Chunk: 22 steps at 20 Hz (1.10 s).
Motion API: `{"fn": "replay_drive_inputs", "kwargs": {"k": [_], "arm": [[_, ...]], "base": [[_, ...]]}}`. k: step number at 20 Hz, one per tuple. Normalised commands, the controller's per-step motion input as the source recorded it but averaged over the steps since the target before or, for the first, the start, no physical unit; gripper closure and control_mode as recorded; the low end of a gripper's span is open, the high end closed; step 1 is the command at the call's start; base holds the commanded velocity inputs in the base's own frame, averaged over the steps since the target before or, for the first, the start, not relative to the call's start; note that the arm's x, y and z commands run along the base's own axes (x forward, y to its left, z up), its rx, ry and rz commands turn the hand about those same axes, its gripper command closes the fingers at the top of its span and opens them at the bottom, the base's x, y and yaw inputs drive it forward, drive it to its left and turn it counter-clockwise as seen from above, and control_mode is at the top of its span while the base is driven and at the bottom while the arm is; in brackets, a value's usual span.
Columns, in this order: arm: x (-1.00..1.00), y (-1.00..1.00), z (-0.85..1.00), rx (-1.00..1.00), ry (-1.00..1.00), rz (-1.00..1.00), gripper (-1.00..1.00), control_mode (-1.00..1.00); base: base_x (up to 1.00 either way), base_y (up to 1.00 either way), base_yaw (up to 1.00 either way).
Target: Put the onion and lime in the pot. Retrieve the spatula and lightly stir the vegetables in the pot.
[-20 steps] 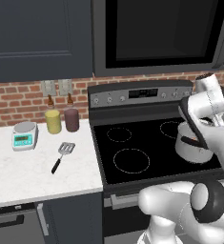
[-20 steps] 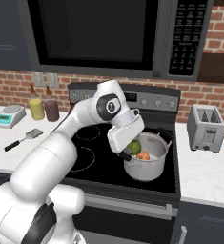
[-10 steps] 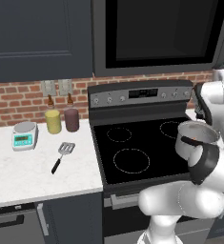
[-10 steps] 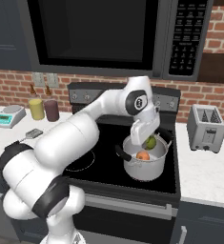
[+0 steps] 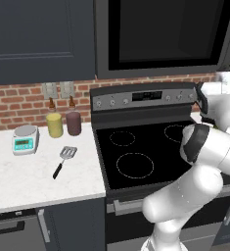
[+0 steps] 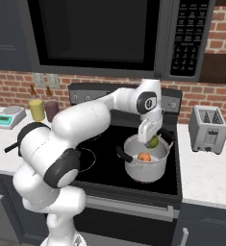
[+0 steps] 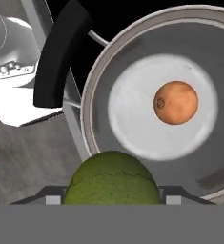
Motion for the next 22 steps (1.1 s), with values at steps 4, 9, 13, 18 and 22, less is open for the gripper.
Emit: {"fn": "replay_drive_inputs", "kwargs": {"k": [4, 9, 13, 18, 22], "arm": [[0.32, 0.0, -0.49, 0.0, -0.03, 0.03, 1.0, -1.0], [0.28, 0.0, -0.41, 0.0, -0.09, 0.05, 1.0, -1.0], [0.22, 0.0, -0.31, 0.0, -0.1, 0.07, 1.0, -1.0], [0.21, 0.0, -0.3, 0.0, -0.04, 0.06, 1.0, -1.0], [0.19, 0.0, -0.26, 0.0, 0.0, 0.04, -1.0, -1.0]], "base": [[0.0, 0.0, 0.0], [0.0, 0.0, 0.0], [0.0, 0.0, 0.0], [0.0, 0.0, 0.0], [0.0, 0.0, 0.0]]}}
